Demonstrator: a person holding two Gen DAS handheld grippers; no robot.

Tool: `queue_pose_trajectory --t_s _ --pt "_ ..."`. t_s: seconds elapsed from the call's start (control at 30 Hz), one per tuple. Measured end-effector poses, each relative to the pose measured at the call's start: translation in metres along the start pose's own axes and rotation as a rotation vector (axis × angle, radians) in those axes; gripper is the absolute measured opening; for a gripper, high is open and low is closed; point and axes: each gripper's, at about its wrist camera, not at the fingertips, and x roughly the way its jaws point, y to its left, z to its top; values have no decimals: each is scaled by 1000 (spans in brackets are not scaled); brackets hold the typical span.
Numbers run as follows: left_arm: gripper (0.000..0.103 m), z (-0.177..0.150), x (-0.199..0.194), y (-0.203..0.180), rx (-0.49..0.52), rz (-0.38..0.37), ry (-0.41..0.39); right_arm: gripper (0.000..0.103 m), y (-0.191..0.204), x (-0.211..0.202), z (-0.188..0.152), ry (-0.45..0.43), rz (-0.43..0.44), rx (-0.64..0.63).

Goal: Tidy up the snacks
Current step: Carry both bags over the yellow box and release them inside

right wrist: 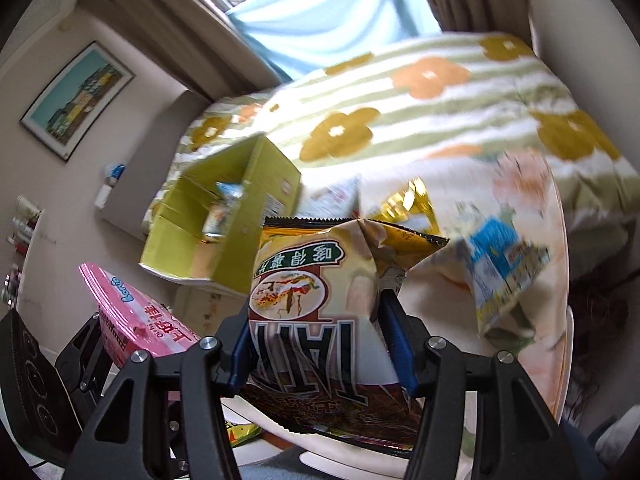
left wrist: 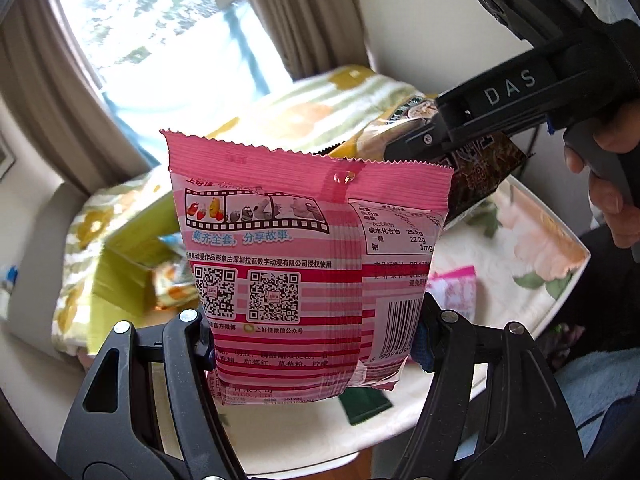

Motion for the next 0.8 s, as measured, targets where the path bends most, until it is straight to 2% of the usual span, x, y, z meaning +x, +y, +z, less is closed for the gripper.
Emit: queue_pose_trajectory --t_s 0.23,0.47,0.7,0.8 --pt "66 -3 -27 45 -48 57 -61 53 53 8 29 -41 37 -85" --pt "66 -7 -26 130 -118 82 -73 53 110 46 63 -62 43 -141" --pt "66 -10 -1 229 -162 131 -50 53 153 94 97 -54 41 -149" --pt "66 -10 21 267 -175 143 -18 53 169 117 109 -42 37 -145"
